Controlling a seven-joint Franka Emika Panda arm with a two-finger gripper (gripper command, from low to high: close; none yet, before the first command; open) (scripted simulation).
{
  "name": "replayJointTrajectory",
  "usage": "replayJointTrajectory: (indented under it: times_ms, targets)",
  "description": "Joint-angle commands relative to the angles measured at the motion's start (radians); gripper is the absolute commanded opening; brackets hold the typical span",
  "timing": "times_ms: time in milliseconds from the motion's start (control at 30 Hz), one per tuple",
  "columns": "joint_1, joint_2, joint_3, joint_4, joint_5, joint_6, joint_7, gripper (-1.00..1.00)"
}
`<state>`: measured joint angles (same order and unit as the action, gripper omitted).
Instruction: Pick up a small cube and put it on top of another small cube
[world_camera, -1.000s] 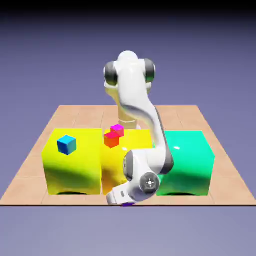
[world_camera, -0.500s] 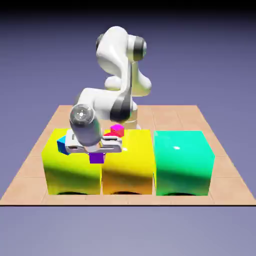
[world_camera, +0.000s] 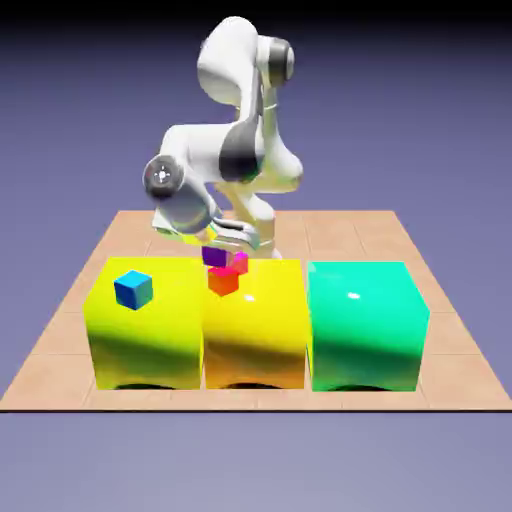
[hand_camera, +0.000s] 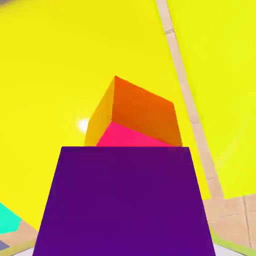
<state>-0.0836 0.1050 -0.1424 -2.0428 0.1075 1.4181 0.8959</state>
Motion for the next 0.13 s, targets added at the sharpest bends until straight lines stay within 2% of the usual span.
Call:
replayJointTrajectory:
  times_ms: [0, 100]
  targets:
    - [-0.001, 0.000, 0.000, 0.000, -0.002, 0.000, 0.000, 1.00]
    - [-0.004, 0.017, -0.002, 0.072, -0.002, -0.056, 0.000, 1.00]
